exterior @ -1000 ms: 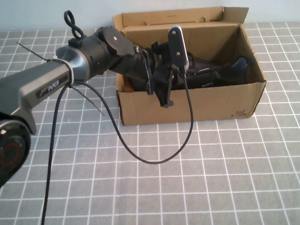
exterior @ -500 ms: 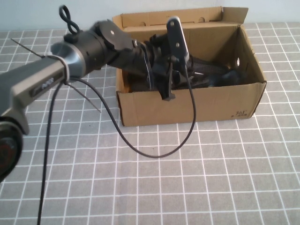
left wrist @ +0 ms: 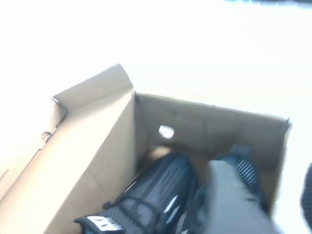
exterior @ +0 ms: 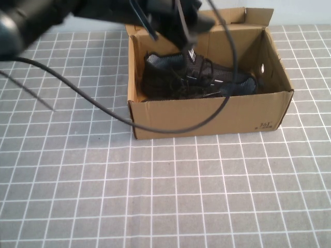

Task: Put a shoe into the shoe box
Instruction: Place the shoe in the shoe box

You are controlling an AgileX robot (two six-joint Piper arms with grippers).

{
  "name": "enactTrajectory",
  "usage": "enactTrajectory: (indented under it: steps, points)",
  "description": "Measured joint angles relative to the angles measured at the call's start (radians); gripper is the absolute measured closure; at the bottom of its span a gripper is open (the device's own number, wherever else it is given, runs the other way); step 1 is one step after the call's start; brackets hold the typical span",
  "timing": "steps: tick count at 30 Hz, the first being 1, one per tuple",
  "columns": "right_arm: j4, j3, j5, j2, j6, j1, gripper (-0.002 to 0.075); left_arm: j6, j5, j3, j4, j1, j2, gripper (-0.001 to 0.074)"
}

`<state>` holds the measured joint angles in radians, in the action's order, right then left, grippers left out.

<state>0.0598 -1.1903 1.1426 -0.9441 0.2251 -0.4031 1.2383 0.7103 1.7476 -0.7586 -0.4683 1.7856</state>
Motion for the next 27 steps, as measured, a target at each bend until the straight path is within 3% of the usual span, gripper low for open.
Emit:
enactTrajectory:
  steps: [4,7,13,19,27]
  points:
    - [0.022,0.0,-0.002,0.02,0.0,0.0,0.0742,-0.159,0.042,0.0,0.043,0.0,-0.097,0.0627]
    - [0.034,0.007,0.008,0.069,-0.002,0.0,0.0742,-0.234,0.09,-0.002,0.114,0.0,-0.16,0.0703]
    - [0.047,0.075,0.011,0.253,-0.018,0.0,0.0742,-0.363,-0.027,-0.217,0.273,0.0,-0.383,0.0733]
    - [0.042,0.214,-0.023,0.498,-0.076,0.0,0.0742,-0.386,-0.442,-0.703,0.263,0.0,-0.739,0.0735]
    - [0.073,0.464,-0.275,0.781,-0.114,0.0,0.0742,-0.39,-0.907,-1.278,0.075,0.0,-1.183,0.0735]
